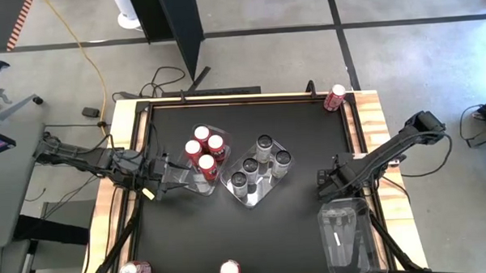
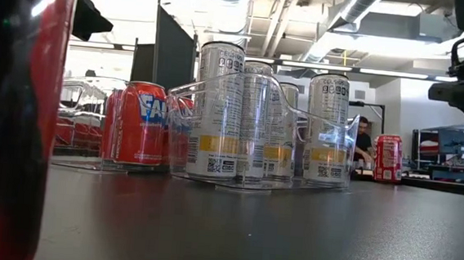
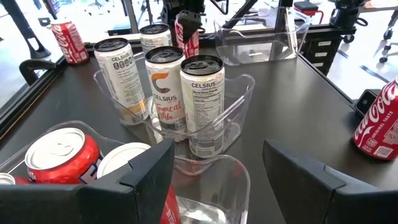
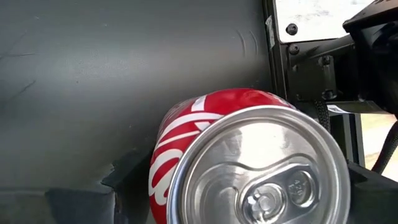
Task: Sort soda cans
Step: Put the red soda can into the right transparent bin
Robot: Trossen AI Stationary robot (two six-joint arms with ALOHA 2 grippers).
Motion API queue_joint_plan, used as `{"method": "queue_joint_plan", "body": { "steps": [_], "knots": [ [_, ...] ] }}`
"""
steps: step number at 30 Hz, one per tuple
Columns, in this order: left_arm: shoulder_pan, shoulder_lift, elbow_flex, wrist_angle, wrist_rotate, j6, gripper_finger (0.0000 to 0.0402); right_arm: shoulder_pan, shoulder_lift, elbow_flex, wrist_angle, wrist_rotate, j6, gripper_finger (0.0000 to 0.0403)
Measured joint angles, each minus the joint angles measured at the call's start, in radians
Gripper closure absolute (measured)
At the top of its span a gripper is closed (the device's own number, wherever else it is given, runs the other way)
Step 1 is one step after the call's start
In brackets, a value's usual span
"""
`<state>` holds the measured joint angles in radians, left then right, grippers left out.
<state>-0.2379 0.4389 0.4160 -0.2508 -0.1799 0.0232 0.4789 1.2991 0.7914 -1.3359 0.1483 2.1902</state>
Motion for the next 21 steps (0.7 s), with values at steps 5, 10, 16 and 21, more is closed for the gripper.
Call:
{"method": "queue_joint_plan", "body": {
  "steps": [5, 10, 16, 21],
  "knots": [
    [0.0, 0.0, 0.0, 0.0, 0.0, -0.001, 0.0162, 0.0, 0.0, 0.001, 0.019, 0.027, -0.022, 0.008],
    [0.0, 0.0, 0.0, 0.0, 0.0, -0.001, 0.0162, 0.0, 0.0, 0.013, 0.037, 0.059, -0.035, 0.0082],
    [0.0, 0.0, 0.0, 0.001, 0.0, -0.001, 0.0162, -0.006, 0.0, 0.066, 0.029, 0.127, -0.074, 0.0082],
    [0.0, 0.0, 0.0, 0.001, 0.0, -0.001, 0.0162, -0.01, 0.0, 0.117, -0.034, 0.134, -0.114, 0.0083]
  ]
}}
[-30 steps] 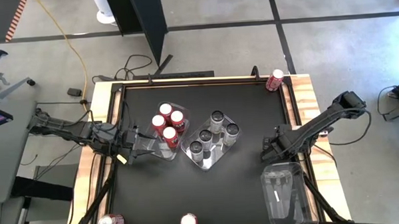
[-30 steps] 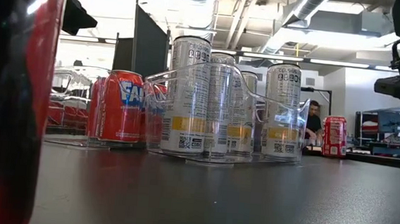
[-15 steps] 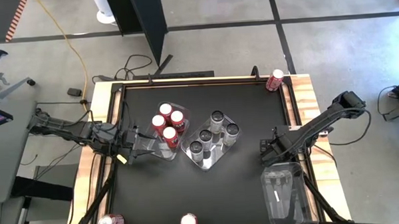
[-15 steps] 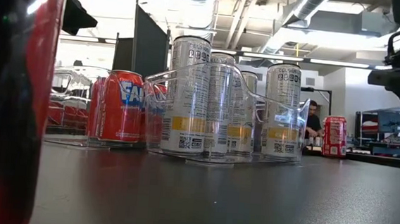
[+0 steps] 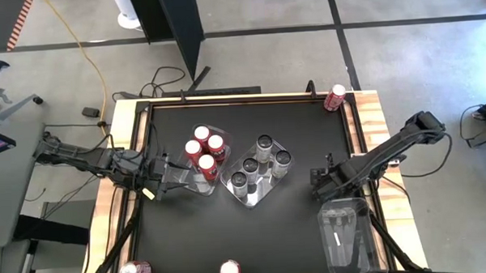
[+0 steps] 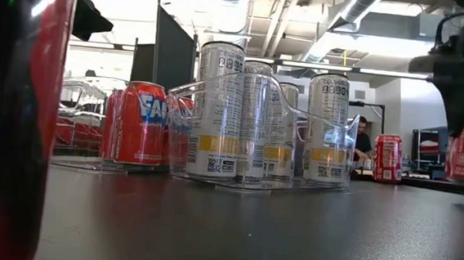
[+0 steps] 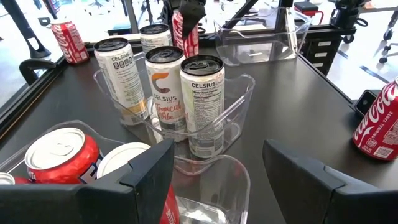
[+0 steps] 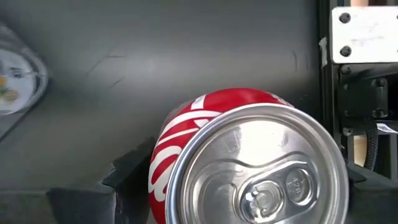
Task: Sort soda cans
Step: Put the red soda can into the right transparent bin
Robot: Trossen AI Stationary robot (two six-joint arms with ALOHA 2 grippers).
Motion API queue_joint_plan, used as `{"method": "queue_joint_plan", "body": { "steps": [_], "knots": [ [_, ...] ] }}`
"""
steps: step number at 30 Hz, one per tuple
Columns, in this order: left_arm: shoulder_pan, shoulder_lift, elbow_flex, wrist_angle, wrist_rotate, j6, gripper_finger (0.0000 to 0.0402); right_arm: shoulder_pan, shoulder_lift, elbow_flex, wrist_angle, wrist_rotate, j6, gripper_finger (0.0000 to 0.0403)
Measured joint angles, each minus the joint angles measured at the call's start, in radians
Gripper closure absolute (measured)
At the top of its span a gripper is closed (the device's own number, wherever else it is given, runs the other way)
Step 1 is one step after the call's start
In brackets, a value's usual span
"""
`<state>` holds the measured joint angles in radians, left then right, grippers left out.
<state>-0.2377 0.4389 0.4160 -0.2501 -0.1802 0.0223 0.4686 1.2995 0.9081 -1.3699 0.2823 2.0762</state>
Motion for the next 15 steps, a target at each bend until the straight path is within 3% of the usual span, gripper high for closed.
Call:
{"method": "queue_joint_plan", "body": {
  "steps": [15],
  "knots": [
    [0.0, 0.0, 0.0, -0.002, -0.008, 0.0, 0.0162, 0.001, -0.001, 0.254, -0.205, 0.034, -0.145, 0.0084]
  ]
}}
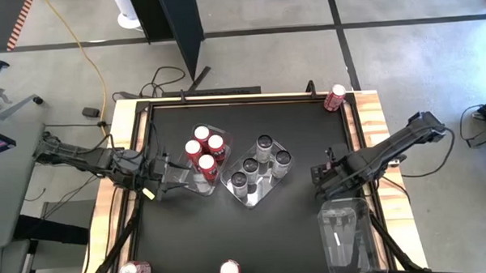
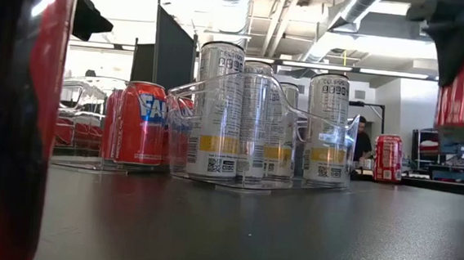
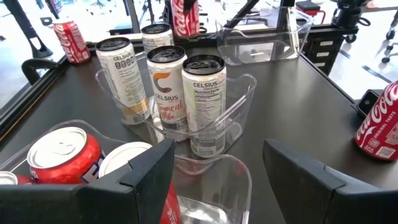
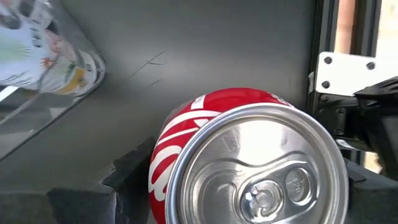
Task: Sort soda cans
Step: Put the red soda can into the right transparent bin
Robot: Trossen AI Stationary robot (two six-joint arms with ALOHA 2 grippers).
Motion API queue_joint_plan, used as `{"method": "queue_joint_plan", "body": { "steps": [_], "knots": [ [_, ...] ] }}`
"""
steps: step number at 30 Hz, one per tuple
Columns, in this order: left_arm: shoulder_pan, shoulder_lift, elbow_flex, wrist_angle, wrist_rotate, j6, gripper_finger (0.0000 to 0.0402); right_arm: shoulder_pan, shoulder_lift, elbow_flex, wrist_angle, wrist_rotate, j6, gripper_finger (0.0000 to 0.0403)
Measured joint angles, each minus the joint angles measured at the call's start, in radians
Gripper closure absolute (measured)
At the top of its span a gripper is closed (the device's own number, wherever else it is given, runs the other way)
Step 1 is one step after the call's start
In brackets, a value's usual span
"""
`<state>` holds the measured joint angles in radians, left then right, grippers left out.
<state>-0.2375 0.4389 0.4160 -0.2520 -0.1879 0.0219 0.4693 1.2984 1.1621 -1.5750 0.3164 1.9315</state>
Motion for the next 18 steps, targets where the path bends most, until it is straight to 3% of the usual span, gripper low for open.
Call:
{"method": "queue_joint_plan", "body": {
  "steps": [10, 18],
  "knots": [
    [0.0, 0.0, 0.0, -0.005, -0.016, -0.013, 0.0162, 0.007, -0.001, 0.118, 0.004, 0.009, -0.191, 0.0084],
    [0.0, 0.0, 0.0, -0.005, -0.039, -0.032, 0.0162, 0.082, -0.001, 0.153, 0.004, 0.049, -0.37, 0.0084]
  ]
}}
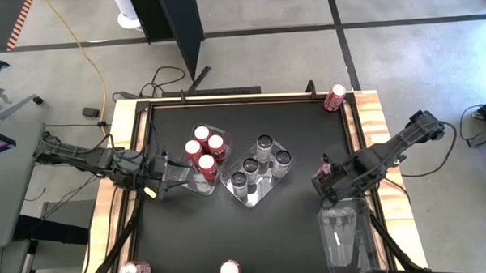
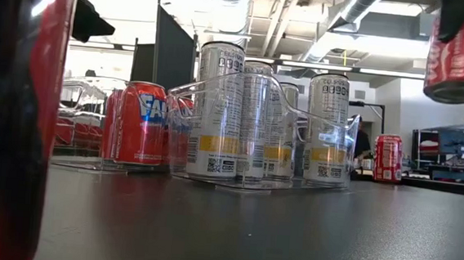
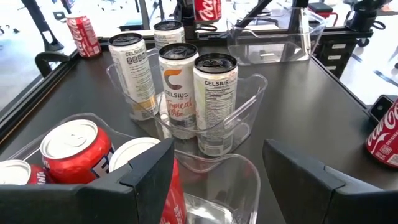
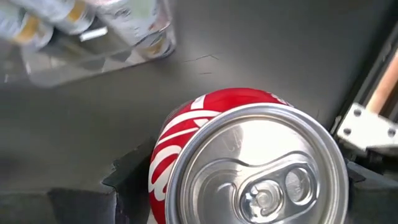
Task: Sort soda cans
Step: Put the red soda can into the right transparent bin
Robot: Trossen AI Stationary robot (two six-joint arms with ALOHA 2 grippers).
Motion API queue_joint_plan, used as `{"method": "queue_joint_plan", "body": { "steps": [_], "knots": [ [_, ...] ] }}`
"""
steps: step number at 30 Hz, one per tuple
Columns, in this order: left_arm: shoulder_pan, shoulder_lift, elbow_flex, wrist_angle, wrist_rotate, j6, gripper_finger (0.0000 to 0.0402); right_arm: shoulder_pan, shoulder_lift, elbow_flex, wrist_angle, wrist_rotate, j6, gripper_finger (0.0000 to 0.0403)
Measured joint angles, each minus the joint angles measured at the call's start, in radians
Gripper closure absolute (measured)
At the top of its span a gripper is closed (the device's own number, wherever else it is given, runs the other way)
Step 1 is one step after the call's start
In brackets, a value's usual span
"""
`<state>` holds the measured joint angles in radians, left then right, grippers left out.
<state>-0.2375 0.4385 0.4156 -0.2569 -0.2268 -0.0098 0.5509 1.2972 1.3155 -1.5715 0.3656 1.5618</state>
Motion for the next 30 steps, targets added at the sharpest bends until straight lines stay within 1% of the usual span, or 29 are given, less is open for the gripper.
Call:
{"method": "queue_joint_plan", "body": {
  "steps": [5, 11, 14, 18, 23, 30],
  "knots": [
    [0.0, 0.0, 0.0, 0.0, -0.001, -0.029, 0.0162, 0.079, 0.0, 0.011, 0.0, 0.0, -0.06, 0.0084],
    [0.0, 0.0, 0.0, 0.0, -0.005, -0.086, 0.0162, 0.183, 0.0, 0.07, 0.0, 0.0, -0.118, 0.0084],
    [0.0, 0.0, 0.0, 0.0, -0.027, -0.099, 0.0162, 0.24, 0.0, 0.099, 0.008, 0.003, -0.145, 0.0084],
    [0.0, 0.0, 0.0, 0.005, -0.053, -0.107, 0.0162, 0.312, 0.006, 0.102, 0.007, 0.003, -0.136, 0.0084],
    [0.0, 0.0, 0.0, 0.008, -0.073, -0.163, 0.0162, 0.383, 0.072, 0.087, 0.018, -0.007, -0.122, 0.0084],
    [0.0, 0.0, 0.0, 0.034, -0.093, -0.18, 0.0162, 0.445, 0.221, 0.087, 0.019, -0.062, -0.096, 0.0084]
  ]
}}
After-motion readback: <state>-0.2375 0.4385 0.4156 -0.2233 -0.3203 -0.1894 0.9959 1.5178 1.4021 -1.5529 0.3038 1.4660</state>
